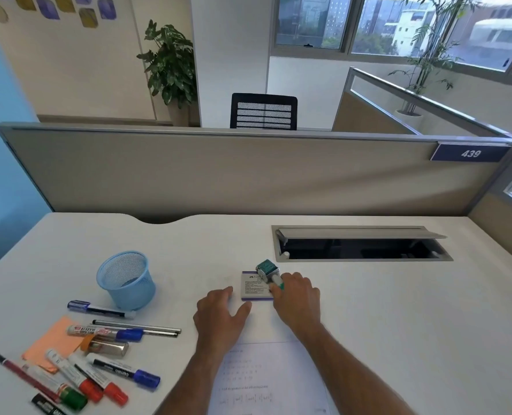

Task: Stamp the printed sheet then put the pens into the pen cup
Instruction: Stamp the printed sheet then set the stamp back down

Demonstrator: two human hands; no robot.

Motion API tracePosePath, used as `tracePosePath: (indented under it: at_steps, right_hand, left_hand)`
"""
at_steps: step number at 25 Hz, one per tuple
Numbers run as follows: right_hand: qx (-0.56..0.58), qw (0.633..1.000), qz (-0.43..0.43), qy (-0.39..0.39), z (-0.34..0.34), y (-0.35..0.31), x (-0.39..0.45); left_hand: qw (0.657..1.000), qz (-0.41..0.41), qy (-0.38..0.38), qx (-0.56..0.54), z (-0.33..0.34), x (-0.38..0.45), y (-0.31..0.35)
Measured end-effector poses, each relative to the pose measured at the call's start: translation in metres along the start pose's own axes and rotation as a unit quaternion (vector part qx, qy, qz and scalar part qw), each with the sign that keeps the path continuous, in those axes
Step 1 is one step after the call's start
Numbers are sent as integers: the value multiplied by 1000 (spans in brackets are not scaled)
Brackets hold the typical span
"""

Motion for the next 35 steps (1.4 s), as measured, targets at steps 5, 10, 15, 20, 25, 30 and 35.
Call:
tracePosePath:
  at_steps: [5,10,15,20,25,30,35]
  right_hand:
    - [163,975,147,43,-4,15,-11]
    - [215,955,195,60,-5,18,-35]
    - [248,947,184,88,-9,13,-46]
    - [290,932,192,107,-14,8,-51]
    - [328,920,181,118,-28,-3,-39]
    - [356,911,179,107,-38,-17,-11]
    - [337,918,186,98,-38,-21,17]
  left_hand:
    - [1000,-6,-2,0,2,-2,0]
    - [1000,1,-8,22,6,-9,5]
    - [999,18,-15,29,11,-15,11]
    - [999,7,27,-19,4,-18,17]
    - [996,13,59,-61,0,-12,31]
    - [997,29,34,-67,4,7,45]
    - [999,40,-19,-15,11,34,51]
Point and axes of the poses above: each hand's wrist, its own x-axis towards the middle knuckle, its own z-axis out of the palm, y = z × x, the point moved 5 cm from there along x, towards the middle knuckle, and after that the axes turned 13 degrees about y, right-handed, at the moved point
